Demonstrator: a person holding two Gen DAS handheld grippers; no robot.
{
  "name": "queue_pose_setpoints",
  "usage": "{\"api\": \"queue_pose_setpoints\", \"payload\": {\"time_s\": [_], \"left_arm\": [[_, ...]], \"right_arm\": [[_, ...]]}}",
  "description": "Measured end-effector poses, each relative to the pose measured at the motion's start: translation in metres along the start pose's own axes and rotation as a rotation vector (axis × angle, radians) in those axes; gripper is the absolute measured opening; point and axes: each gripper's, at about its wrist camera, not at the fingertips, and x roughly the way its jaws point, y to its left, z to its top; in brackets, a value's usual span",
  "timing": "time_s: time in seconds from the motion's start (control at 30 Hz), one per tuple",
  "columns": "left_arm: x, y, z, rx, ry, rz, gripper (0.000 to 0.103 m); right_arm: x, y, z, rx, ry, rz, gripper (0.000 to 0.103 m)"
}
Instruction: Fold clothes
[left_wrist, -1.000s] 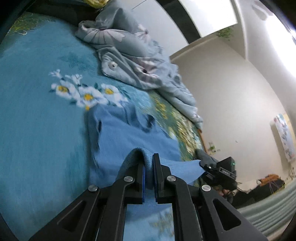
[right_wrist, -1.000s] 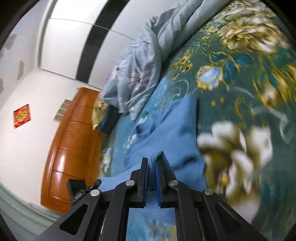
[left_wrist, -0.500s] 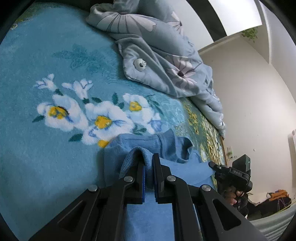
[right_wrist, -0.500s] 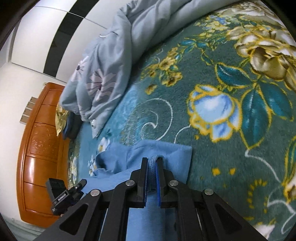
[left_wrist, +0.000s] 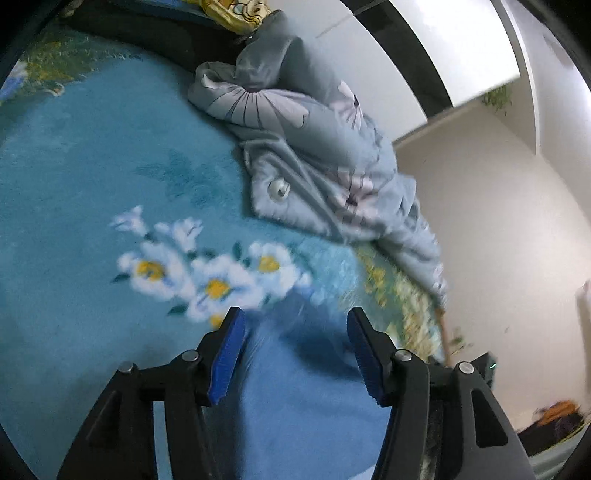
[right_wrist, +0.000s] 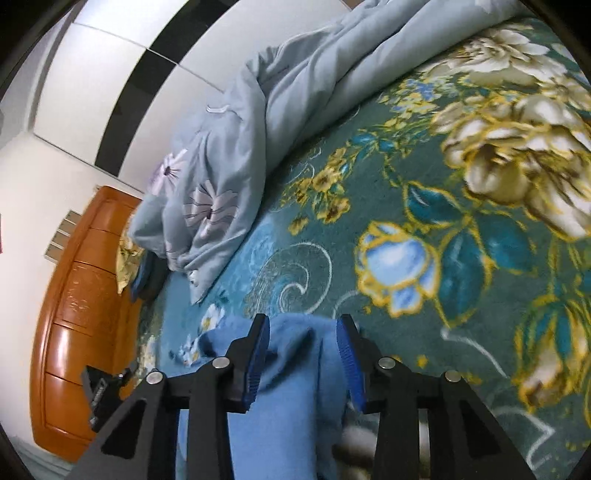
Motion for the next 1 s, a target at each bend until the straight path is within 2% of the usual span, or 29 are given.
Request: {"api": "queue_pose_setpoints", "payload": {"time_s": [0.13,0.23,0.37,0.43,0.53,0.6,0.8,0.83,0.87,0.9,0.93,0.97,1.0], "left_arm": [[-0.019,0.006,-0.049,0.07,0.062,0.07,0.059],[-0.033,0.022,-0.09,0.065,0.106,0.053,0.059],[-0.038,0.039,-0.127,-0.028,0.153,0.012,0.059],[-0.039,0.041,-0.135,-0.065,0.134,0.005,0.059],[-0.037,0.043,-0.141,-0.118,0.104,-0.012,0.063],[-0.033,0.043,-0.139,-0.15,0.084,-0.029,0.064],[-0.017,0.032,-0.135,-0.172,0.035,-0.048,0.063],[-0.016,0.033,-0.133,-0.186,0.019,-0.056,0.059],[-0.014,0.035,-0.133,-0.205,0.006,-0.059,0.051],[-0.013,0.036,-0.132,-0.221,0.002,-0.051,0.026],[-0.011,0.039,-0.132,-0.243,0.002,-0.044,0.013],[-0.011,0.042,-0.133,-0.266,-0.001,-0.052,0.013],[-0.015,0.041,-0.135,-0.274,-0.01,-0.055,0.012]], "right_arm": [[-0.022,-0.011,-0.042,-0.038,0.036,0.019,0.041],[-0.036,-0.025,-0.081,-0.038,0.073,0.062,0.043],[-0.04,-0.043,-0.119,0.033,0.114,0.152,0.05],[-0.034,-0.044,-0.129,0.051,0.135,0.153,0.051],[-0.029,-0.034,-0.132,0.029,0.114,0.128,0.054],[-0.022,-0.029,-0.13,0.046,0.099,0.145,0.056],[-0.008,-0.022,-0.126,0.11,0.029,0.154,0.055],[-0.007,-0.021,-0.125,0.119,0.018,0.156,0.054],[-0.007,-0.019,-0.125,0.126,0.016,0.158,0.048],[-0.006,-0.018,-0.125,0.134,0.013,0.159,0.03],[-0.007,-0.019,-0.125,0.142,0.012,0.161,0.021],[-0.008,-0.019,-0.126,0.149,0.011,0.162,0.012],[-0.009,-0.02,-0.127,0.157,0.008,0.164,0.011]]}}
